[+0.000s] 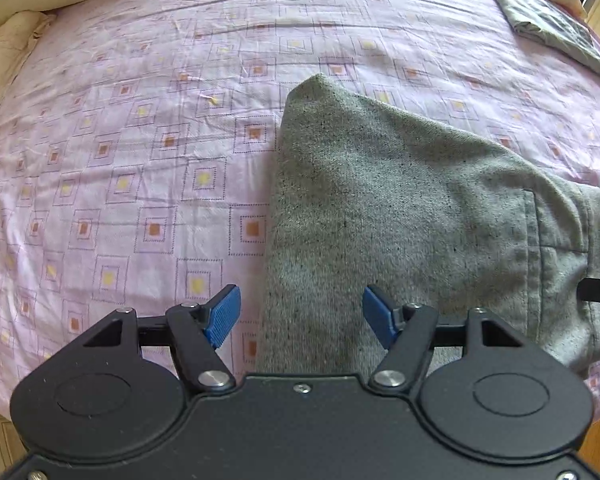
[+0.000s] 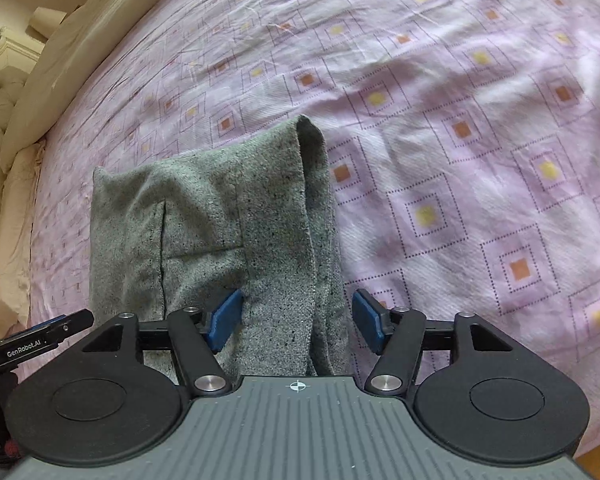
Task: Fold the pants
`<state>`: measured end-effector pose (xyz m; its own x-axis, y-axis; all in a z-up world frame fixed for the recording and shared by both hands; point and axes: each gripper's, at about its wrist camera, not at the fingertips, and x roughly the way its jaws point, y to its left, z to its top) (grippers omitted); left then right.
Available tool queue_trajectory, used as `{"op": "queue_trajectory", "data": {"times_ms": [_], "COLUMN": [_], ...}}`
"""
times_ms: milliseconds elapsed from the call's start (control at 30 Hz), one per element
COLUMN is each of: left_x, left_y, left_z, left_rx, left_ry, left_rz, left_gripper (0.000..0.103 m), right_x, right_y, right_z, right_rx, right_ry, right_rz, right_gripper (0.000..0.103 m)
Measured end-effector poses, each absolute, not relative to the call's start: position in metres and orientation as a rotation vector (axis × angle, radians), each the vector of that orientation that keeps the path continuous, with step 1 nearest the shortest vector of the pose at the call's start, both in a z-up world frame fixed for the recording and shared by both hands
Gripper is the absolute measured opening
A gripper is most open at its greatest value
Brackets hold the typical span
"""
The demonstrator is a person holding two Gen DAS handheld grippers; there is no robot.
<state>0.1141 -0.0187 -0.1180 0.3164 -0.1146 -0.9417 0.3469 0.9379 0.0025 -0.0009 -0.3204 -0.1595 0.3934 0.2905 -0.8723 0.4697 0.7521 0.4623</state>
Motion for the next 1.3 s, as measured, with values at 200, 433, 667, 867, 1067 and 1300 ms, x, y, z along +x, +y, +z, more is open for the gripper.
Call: {"op": "queue_trajectory", "data": {"times_ms": [200,433,667,867,1067,1300], "left_x": [0.131,0.148,0.16,0.161,0.144,0.178], "left_y": [-0.024,-0.021,-0.016,-0.017,-0.024,0.022], "left_z": [-0.142,-0.16,-0.169,-0.159,-0.118,-0.06], "left_rx": [0.263,0.268,0.168,0.113,0.137,0.064], "left_ry": [1.25,1.279,1.313,1.324,1.258,1.152], "left_rz": [-0.356,-0.422,-0.481,-0.532,-0.618,-0.574], "left_gripper": [0.081,0.103,0.103,0.059,0.026,0.027], "right_x": [0.002,0.012,0.017,0.013,0.008,0.054], "right_y": [-0.321,-0.302,-0.287,-0.293,-0.281,-0.241], "right_z": [-0.169,-0.168,-0.168,-0.166,-0.128,-0.062], "right_rx": [0.807,0.726,0.689,0.804,0.809,0.664], "right_ry": [1.191,1.189,1.176,1.127,1.082,1.011], "right_rz": [-0.096,-0.073,-0.153,-0.237,-0.225,-0.112], "right_gripper": [0.077,0.099,0.103,0.056,0.027,0.026]}}
